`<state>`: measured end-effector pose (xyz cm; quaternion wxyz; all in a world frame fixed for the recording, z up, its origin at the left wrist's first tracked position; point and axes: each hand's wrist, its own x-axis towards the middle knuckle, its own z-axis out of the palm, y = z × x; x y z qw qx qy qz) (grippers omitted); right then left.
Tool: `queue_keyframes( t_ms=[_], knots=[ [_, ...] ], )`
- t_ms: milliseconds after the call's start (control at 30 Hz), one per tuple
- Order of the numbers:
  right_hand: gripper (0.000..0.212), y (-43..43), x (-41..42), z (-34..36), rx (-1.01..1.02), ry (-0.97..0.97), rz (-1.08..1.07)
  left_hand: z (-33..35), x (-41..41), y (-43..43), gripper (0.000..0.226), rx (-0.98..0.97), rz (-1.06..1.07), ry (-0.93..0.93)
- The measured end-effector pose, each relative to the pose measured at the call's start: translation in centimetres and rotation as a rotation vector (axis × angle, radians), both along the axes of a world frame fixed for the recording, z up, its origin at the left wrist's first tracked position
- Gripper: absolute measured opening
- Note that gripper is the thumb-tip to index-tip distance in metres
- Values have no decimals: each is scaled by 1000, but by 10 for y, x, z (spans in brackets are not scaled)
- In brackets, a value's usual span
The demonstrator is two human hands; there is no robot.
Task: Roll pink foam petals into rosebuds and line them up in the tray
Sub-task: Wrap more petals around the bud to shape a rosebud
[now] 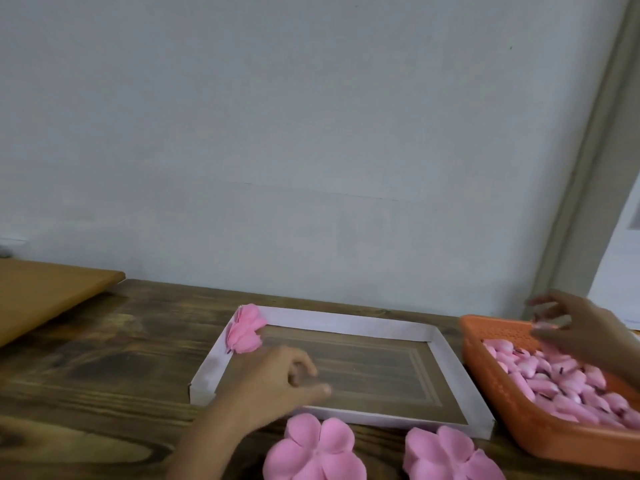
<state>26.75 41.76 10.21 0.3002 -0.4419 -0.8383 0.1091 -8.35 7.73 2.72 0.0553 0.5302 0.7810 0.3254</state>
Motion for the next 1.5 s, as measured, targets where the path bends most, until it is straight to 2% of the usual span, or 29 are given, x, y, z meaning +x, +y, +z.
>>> queue_keyframes(
  t_ms=[67, 167, 233, 400, 500, 700, 767, 867, 933, 1067, 1200, 1367, 1500],
  knots=[
    [50, -30, -10, 13, -25, 51, 98, 4, 5, -6, 52, -262, -95, 88],
    [47, -77, -25, 26, -76, 89, 213, 10, 9, -11, 41, -377, -219, -10],
    [40, -103, -33, 28, -107, 86, 271, 12, 8, -14, 42, -332, -198, -18],
    [22, -150, -53, 17, -254, 210, 475, 19, 7, -16, 17, -210, -178, 41],
    [19, -166, -65, 3, -315, 244, 565, 21, 6, -16, 10, -180, -157, 45],
    [36, -196, -84, -24, -373, 145, 671, 18, 5, -17, 2, -104, -157, 15],
    [31, -203, -91, -30, -388, 127, 672, 18, 4, -18, 5, -80, -160, 2],
    [12, -210, -99, -34, -381, 77, 732, 20, 3, -21, 6, -65, -179, -19],
    [8, -216, -104, -36, -379, 60, 762, 21, 4, -22, 8, -39, -215, -110],
    [20, -220, -113, -39, -435, 82, 781, 19, 11, -23, 11, 46, -259, -383],
    [26, -219, -118, -40, -454, 221, 813, 12, 16, -20, 21, 155, -220, -739],
    [20, -214, -131, -28, -460, 466, 796, 14, 14, 1, 26, 256, -167, -855],
    [25, -207, -148, -22, -398, 600, 730, 15, 7, 21, 29, 384, -205, -1062]
  ],
)
